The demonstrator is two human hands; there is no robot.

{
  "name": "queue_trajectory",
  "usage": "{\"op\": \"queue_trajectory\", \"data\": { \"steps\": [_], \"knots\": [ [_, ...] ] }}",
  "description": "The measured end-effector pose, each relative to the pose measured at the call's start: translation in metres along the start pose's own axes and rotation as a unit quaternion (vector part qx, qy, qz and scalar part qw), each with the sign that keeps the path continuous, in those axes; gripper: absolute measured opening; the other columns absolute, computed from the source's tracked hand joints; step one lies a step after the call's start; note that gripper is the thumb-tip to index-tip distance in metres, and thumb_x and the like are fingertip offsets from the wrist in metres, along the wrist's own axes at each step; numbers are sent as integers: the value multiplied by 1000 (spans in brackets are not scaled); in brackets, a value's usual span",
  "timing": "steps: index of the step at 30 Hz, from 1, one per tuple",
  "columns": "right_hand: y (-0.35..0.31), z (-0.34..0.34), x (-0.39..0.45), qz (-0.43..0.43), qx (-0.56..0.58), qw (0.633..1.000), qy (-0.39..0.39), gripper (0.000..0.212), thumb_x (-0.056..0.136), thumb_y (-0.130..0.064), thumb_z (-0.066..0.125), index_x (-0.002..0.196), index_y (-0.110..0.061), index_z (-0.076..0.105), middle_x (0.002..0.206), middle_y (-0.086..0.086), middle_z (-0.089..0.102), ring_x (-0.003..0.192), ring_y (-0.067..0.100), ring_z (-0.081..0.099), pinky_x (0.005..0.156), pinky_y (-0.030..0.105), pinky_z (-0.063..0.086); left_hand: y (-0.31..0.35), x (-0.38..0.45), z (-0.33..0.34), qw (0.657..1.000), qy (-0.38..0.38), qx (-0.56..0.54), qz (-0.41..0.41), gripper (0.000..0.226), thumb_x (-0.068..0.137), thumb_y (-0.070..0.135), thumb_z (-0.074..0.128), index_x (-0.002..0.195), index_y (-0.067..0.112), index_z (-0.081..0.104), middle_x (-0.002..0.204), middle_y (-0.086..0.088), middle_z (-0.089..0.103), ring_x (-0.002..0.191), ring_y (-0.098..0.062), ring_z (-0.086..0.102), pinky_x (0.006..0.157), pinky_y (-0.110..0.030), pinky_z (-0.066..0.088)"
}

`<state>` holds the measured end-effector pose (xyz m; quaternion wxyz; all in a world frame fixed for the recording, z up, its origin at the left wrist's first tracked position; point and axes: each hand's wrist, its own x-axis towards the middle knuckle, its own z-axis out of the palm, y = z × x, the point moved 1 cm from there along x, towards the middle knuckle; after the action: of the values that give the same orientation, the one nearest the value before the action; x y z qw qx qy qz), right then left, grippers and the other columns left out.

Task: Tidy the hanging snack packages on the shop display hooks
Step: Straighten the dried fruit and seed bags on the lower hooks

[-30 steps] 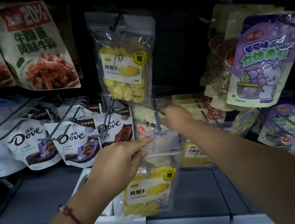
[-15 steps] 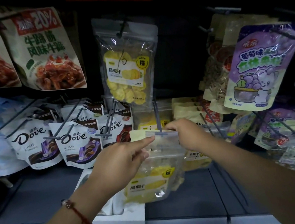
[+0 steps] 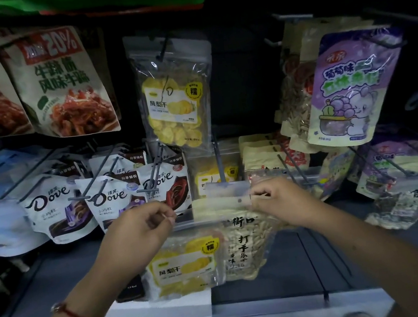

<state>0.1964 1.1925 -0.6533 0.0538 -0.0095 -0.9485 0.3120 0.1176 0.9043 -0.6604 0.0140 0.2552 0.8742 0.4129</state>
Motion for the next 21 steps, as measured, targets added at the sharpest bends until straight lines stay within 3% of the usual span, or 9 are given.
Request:
{"op": "queue_trajectory", "data": {
  "steps": [1,3,5,7,12,16,21],
  "knots": [
    [-1,1,-3,-9,1,1000,-2,35,92,-34,65,60,-25,53,79,-1,55,75,16,55,69,38,43,-3,0,0,1000,-6,9,-5,17,90,27,69,89,44,67,77,17,69,66,-5,62,65,-41,55],
    [-5,2,-13,-21,-28,999,-9,26,93,-38,66,67,-38,64,120,-7,60,108,11,57,91,38,48,-8,1,0,999,-22,23,-17,14,90,27,69,83,39,70,76,19,68,68,-3,62,65,-39,55],
    [-10,2,-20,-40,-97,994,17,16,95,-36,64,85,-30,75,151,-9,41,129,12,44,103,38,41,-11,2,-2,998,-43,34,-27,14,91,27,69,82,37,70,76,22,68,70,0,62,67,-37,55],
    [-13,-2,-22,-80,-154,983,58,18,97,-35,62,93,-27,77,160,-12,30,137,12,35,105,37,36,-14,4,-3,997,-56,37,-31,13,92,27,69,82,37,70,77,23,68,71,1,62,68,-36,54],
    [-11,-9,-15,-173,-186,964,81,21,96,-33,59,98,-24,78,150,-11,45,140,19,43,110,39,36,-21,14,10,996,-83,20,-19,11,90,30,69,85,39,71,80,18,71,76,-2,66,76,-41,57],
    [-18,-24,-8,-159,-164,972,56,18,96,-27,65,109,-25,77,131,-21,56,129,4,49,114,33,37,-16,28,34,994,-98,-51,-4,11,90,27,71,86,37,73,84,10,74,82,-9,69,82,-42,57],
    [-24,-57,3,-151,-159,975,33,15,91,-23,71,101,-20,81,120,-18,65,112,-3,60,99,28,50,2,52,52,989,-86,-116,23,10,92,27,71,83,27,76,72,11,70,59,4,57,59,-20,43]
  ]
}}
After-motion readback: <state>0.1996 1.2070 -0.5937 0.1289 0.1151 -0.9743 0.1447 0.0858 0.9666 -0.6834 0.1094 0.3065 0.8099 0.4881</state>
